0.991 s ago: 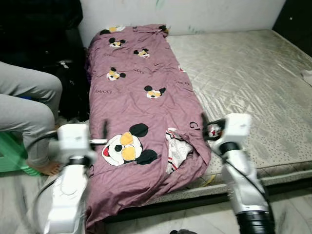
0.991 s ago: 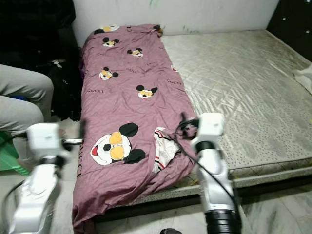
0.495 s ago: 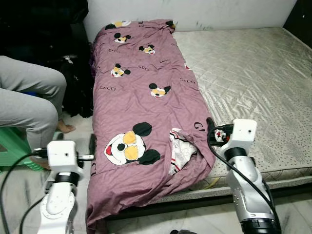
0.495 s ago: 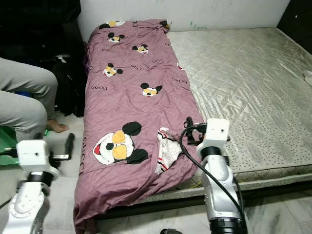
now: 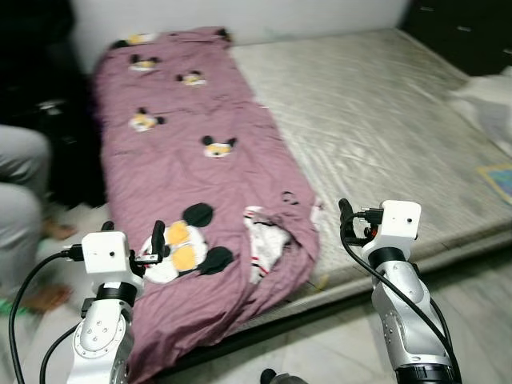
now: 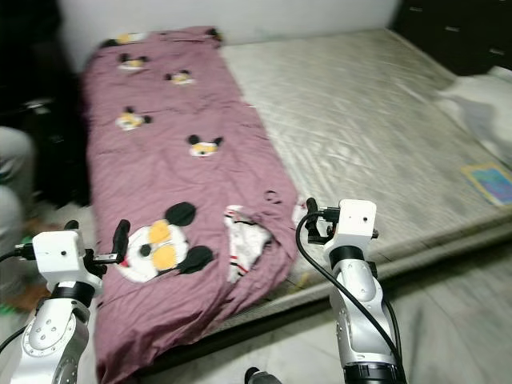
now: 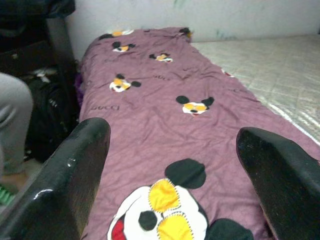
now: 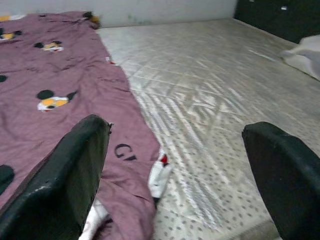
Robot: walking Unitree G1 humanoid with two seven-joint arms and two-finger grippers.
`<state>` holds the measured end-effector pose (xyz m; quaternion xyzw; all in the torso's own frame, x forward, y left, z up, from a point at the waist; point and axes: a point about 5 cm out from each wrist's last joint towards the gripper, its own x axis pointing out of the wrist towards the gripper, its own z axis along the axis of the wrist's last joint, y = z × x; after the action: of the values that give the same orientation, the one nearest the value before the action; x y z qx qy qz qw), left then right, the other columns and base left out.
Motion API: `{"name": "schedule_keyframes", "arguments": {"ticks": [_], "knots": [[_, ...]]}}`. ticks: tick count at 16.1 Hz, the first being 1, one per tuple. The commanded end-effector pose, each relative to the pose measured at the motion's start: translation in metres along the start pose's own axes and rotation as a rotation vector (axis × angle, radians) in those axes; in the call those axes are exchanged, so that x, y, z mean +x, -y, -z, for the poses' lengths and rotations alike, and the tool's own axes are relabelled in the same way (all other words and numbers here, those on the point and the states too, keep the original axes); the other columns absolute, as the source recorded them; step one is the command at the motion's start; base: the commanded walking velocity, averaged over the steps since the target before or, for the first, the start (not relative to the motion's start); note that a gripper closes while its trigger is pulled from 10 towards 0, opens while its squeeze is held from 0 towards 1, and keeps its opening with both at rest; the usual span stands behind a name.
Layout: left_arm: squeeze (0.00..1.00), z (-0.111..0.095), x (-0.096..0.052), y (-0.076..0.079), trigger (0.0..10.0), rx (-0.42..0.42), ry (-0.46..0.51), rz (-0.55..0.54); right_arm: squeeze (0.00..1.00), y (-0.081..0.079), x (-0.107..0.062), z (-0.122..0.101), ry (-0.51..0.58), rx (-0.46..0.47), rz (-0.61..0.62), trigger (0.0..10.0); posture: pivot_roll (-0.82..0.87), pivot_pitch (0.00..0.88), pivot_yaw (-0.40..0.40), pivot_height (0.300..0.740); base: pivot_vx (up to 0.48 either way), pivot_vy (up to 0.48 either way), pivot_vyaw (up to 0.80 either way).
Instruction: Clean up the room
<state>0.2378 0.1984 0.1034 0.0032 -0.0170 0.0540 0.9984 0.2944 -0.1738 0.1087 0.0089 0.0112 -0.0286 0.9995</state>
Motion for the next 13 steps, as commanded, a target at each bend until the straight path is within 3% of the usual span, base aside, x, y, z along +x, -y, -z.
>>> {"name": "schedule_keyframes", "arguments": {"ticks": [1, 13], "knots": [[0.00, 0.003, 0.000, -0.004, 10.0, 0.015, -0.015, -0.019, 0.00, -0.004, 0.001, -0.004, 0.009, 0.000, -0.012, 10.0, -0.04, 0.130, -0.006, 0.740, 0.000, 0.000, 0.00], [0.00, -0.002, 0.004, -0.004, 10.0, 0.024, 0.000, -0.026, 0.00, -0.018, 0.002, 0.003, -0.051, 0.009, -0.104, 10.0, -0.03, 0.170, -0.027, 0.740, 0.000, 0.000, 0.00]]}}
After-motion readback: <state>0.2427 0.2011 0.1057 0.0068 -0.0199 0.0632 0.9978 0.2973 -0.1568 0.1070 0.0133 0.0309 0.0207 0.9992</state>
